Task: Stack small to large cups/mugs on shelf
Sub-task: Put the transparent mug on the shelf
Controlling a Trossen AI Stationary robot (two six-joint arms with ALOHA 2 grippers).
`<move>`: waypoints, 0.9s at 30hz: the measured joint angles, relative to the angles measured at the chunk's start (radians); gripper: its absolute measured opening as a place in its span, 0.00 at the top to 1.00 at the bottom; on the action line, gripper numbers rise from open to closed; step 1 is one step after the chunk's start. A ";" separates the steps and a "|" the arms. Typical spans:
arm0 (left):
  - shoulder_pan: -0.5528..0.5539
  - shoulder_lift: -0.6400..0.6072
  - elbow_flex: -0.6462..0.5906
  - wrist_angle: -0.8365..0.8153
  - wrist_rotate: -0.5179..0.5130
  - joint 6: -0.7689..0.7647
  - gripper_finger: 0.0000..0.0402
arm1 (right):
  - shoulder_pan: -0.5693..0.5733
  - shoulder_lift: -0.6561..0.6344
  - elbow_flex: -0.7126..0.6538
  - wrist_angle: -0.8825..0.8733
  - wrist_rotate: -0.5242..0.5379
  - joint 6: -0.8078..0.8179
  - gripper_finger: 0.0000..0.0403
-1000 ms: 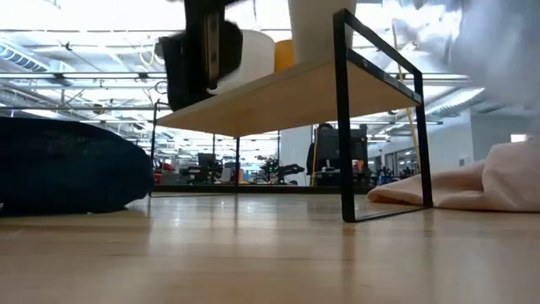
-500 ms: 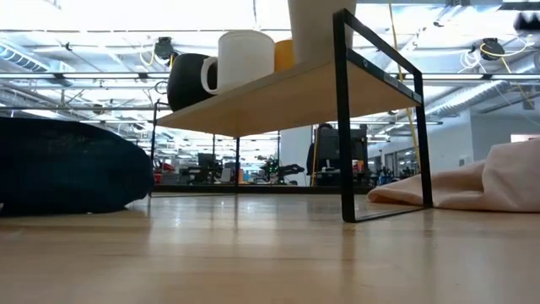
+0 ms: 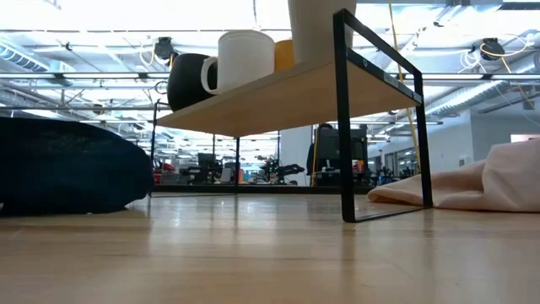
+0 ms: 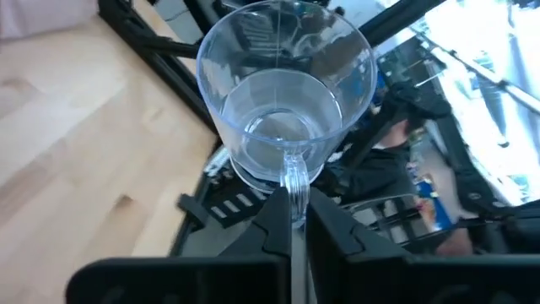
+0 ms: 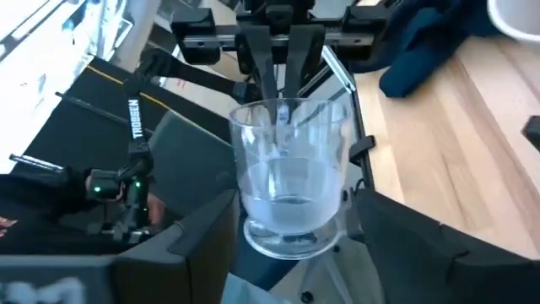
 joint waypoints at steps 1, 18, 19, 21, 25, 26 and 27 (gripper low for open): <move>-0.002 0.000 0.000 0.009 0.004 -0.003 0.97 | 0.000 0.005 0.000 0.011 -0.001 -0.001 0.39; -0.008 0.000 0.000 0.014 0.003 -0.014 0.98 | 0.028 0.173 -0.001 0.181 -0.065 0.099 0.05; -0.008 0.000 0.000 0.015 0.003 -0.012 0.98 | 0.028 0.182 -0.001 0.204 -0.065 0.101 0.05; -0.008 0.000 0.000 0.017 0.001 -0.011 0.97 | 0.030 0.196 0.000 0.221 -0.067 0.105 0.04; -0.009 0.000 0.000 0.017 -0.022 -0.010 0.94 | 0.046 0.224 -0.001 0.269 -0.068 0.113 0.04; -0.008 0.000 0.000 0.018 -0.026 -0.008 0.94 | 0.050 0.228 -0.001 0.280 -0.068 0.117 0.04; -0.007 0.000 0.000 0.018 -0.029 -0.006 0.94 | 0.053 0.233 -0.001 0.287 -0.068 0.119 0.03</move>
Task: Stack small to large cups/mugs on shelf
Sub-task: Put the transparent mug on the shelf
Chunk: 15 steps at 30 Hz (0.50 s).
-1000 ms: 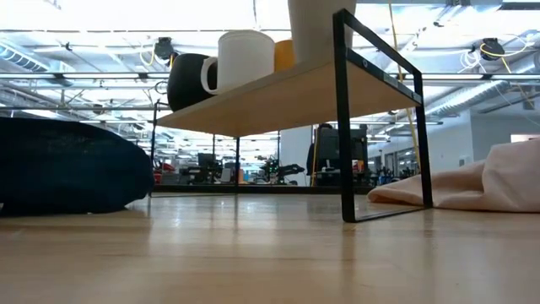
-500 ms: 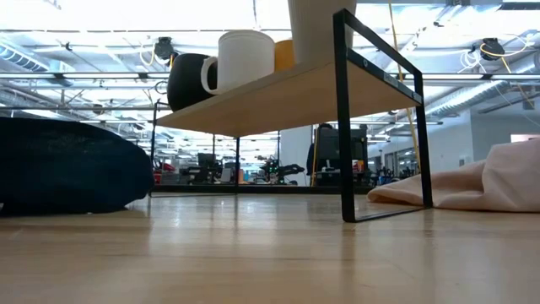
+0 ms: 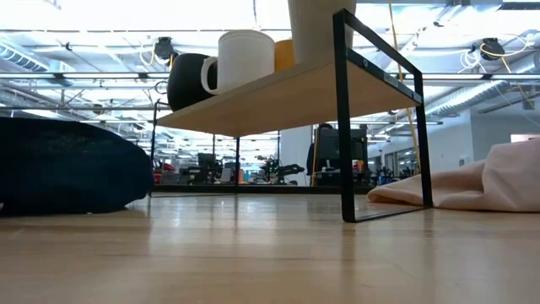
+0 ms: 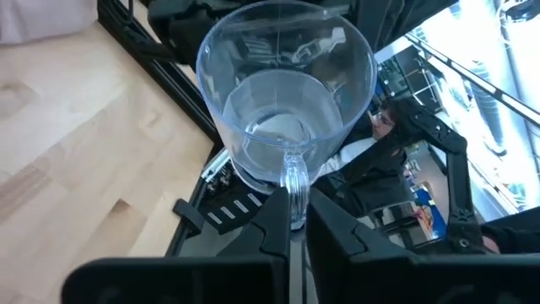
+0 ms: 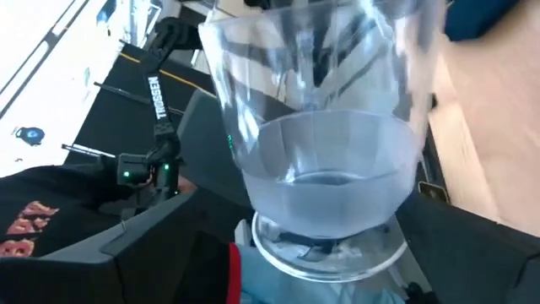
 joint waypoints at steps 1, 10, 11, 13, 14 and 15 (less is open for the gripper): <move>0.002 0.000 0.000 0.000 0.000 0.004 0.95 | 0.002 0.004 0.000 0.007 0.001 0.000 0.03; 0.008 -0.002 0.000 0.010 -0.005 -0.008 0.94 | 0.004 0.012 0.000 0.071 0.006 -0.003 0.03; 0.009 -0.002 0.000 0.012 -0.006 -0.009 0.94 | 0.004 0.012 0.000 0.072 0.009 -0.005 0.03; 0.011 -0.002 0.000 0.015 -0.006 -0.009 0.95 | 0.004 0.020 0.000 0.078 0.013 -0.008 0.03; 0.011 -0.001 0.000 0.014 -0.007 -0.009 0.96 | 0.004 0.025 0.000 0.082 0.013 -0.010 0.03; 0.011 -0.001 0.000 0.013 -0.008 -0.010 0.97 | 0.004 0.026 0.000 0.080 0.013 -0.011 0.03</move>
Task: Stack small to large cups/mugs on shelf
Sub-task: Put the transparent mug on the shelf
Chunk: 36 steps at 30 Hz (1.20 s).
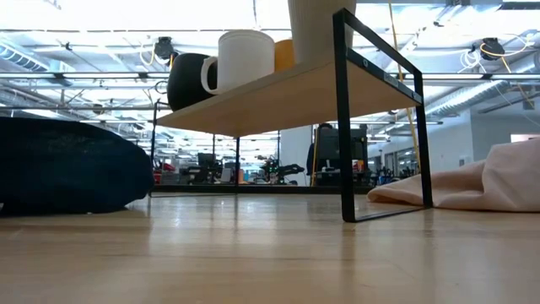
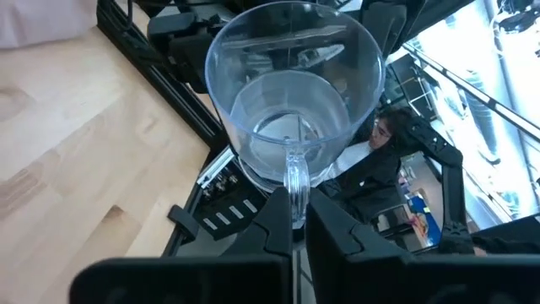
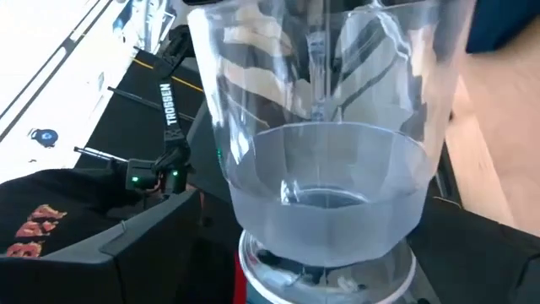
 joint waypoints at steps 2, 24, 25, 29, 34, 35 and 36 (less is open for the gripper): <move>0.000 0.001 0.000 -0.001 -0.002 0.000 0.98 | -0.001 0.000 0.000 -0.001 -0.003 0.001 0.03; 0.007 0.001 0.000 0.021 -0.009 0.000 0.93 | 0.000 0.004 0.000 -0.001 -0.020 -0.011 0.32; 0.006 0.001 0.000 0.022 -0.009 0.000 0.94 | 0.000 0.004 0.000 -0.001 -0.027 -0.011 0.32; 0.007 0.001 0.000 0.023 -0.009 -0.002 0.98 | 0.000 0.004 0.000 -0.001 -0.031 -0.012 0.31; 0.007 0.002 0.000 0.051 -0.020 0.020 0.90 | 0.000 0.002 0.000 0.003 -0.031 -0.014 0.31; 0.008 0.002 0.000 0.057 -0.025 0.021 0.87 | 0.000 0.002 0.000 0.004 -0.033 -0.015 0.31; 0.010 0.002 0.000 0.061 -0.028 0.023 0.84 | 0.000 0.002 0.000 0.004 -0.034 -0.016 0.32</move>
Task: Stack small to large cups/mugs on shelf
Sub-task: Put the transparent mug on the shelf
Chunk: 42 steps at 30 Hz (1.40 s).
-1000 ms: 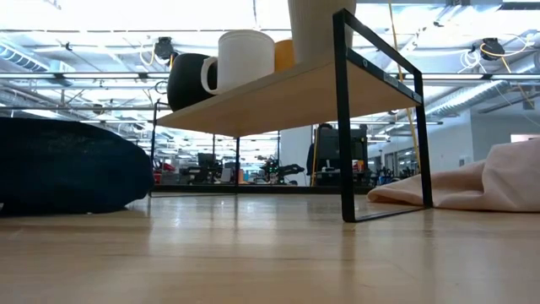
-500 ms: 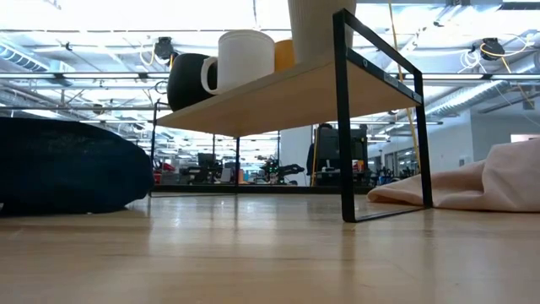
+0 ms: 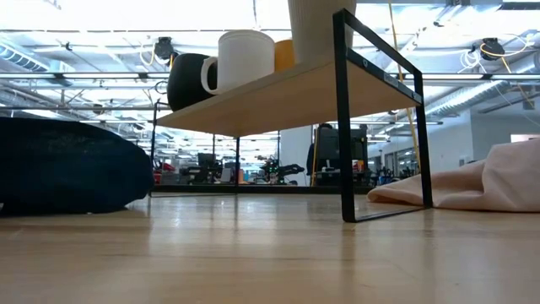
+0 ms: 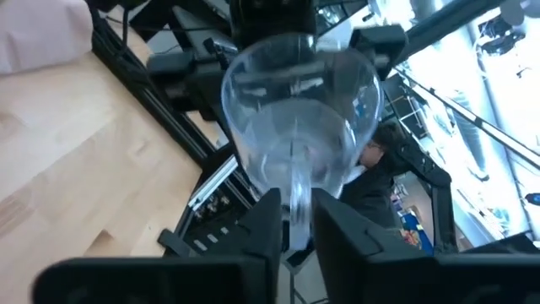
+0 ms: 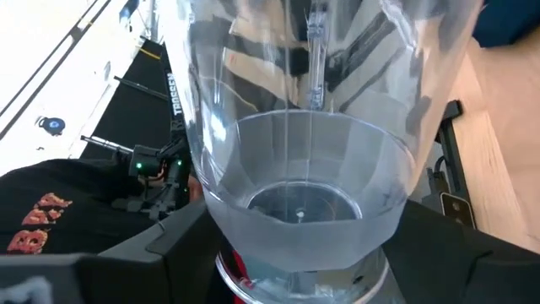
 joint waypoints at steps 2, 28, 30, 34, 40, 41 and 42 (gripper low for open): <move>0.003 0.000 0.000 0.003 0.001 -0.005 0.81 | 0.000 0.000 0.000 -0.002 0.000 -0.004 0.32; -0.064 -0.012 -0.001 0.001 0.068 -0.026 0.81 | -0.042 -0.032 0.001 -0.044 -0.080 -0.126 0.31; -0.064 -0.012 -0.001 0.008 0.064 -0.025 0.81 | -0.059 -0.046 0.001 -0.056 -0.080 -0.158 0.31; -0.064 -0.012 -0.001 0.010 0.055 -0.025 0.81 | -0.100 -0.100 0.001 -0.098 -0.079 -0.210 0.31; -0.064 -0.012 -0.001 0.010 0.042 -0.011 0.81 | -0.183 -0.215 0.001 -0.190 -0.068 -0.307 0.31; -0.064 -0.012 -0.001 0.010 0.037 -0.005 0.81 | -0.199 -0.234 0.001 -0.209 -0.062 -0.329 0.31; -0.063 -0.012 -0.001 0.011 0.030 -0.001 0.81 | -0.214 -0.251 0.001 -0.221 -0.049 -0.350 0.31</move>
